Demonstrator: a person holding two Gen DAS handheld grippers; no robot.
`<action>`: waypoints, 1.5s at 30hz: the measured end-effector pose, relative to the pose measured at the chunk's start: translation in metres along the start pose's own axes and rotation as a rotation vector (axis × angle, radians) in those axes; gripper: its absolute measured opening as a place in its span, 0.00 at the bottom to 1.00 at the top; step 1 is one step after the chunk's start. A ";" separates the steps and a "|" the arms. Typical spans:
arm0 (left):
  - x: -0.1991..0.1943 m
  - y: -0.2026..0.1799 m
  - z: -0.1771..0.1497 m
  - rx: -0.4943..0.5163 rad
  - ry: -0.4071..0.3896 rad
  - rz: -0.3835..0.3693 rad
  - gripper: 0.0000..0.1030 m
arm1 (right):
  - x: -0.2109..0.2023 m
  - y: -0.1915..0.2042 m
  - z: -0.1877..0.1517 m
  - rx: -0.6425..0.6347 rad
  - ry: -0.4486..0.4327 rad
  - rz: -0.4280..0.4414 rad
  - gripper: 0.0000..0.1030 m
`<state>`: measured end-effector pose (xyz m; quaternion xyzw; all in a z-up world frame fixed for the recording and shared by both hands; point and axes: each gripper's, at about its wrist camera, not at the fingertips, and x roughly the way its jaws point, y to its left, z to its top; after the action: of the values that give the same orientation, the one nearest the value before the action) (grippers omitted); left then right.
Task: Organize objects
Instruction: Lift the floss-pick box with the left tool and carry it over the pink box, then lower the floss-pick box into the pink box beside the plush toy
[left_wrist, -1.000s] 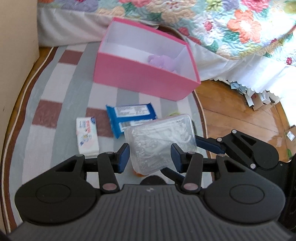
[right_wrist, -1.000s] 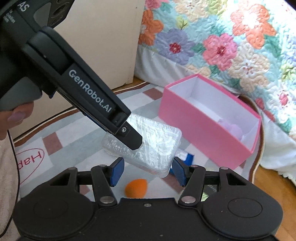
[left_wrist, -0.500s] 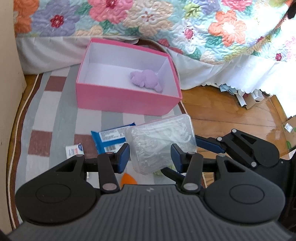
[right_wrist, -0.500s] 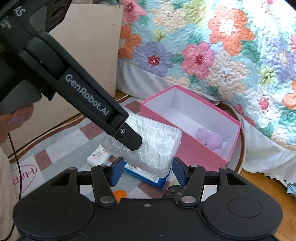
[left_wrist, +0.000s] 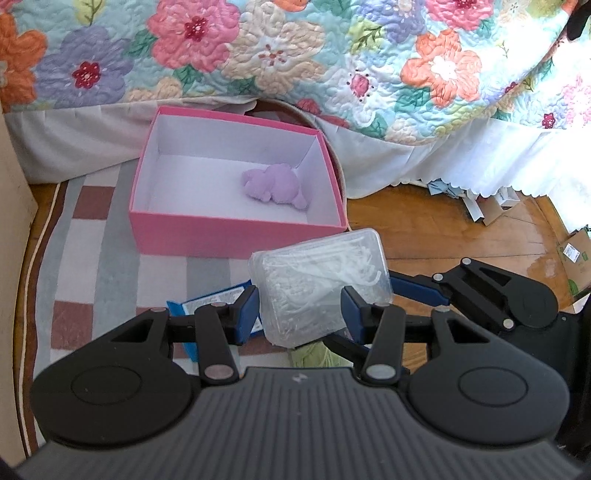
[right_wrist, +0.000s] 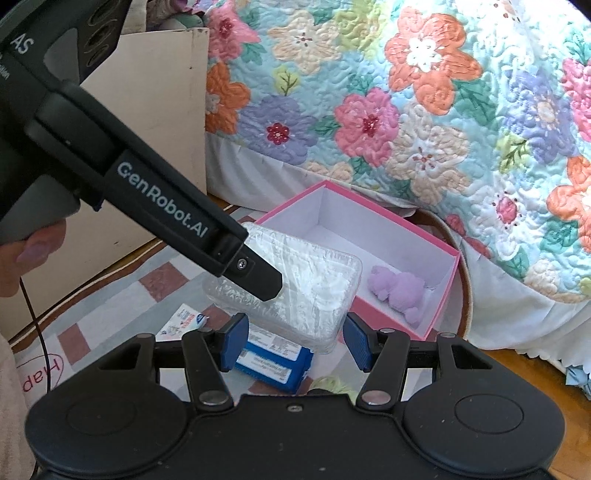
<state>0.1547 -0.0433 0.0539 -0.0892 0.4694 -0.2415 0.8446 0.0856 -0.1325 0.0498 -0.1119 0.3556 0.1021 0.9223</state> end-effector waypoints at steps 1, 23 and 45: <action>0.002 0.000 0.003 0.001 0.002 -0.001 0.46 | 0.002 -0.003 0.002 0.002 0.003 0.000 0.59; 0.091 0.016 0.098 0.003 0.041 -0.022 0.46 | 0.076 -0.087 0.036 0.106 0.061 0.009 0.47; 0.246 0.080 0.135 -0.198 0.269 -0.046 0.45 | 0.221 -0.152 0.043 0.292 0.449 0.066 0.46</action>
<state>0.4021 -0.1047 -0.0877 -0.1495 0.5975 -0.2231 0.7556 0.3145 -0.2418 -0.0485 0.0141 0.5657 0.0524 0.8228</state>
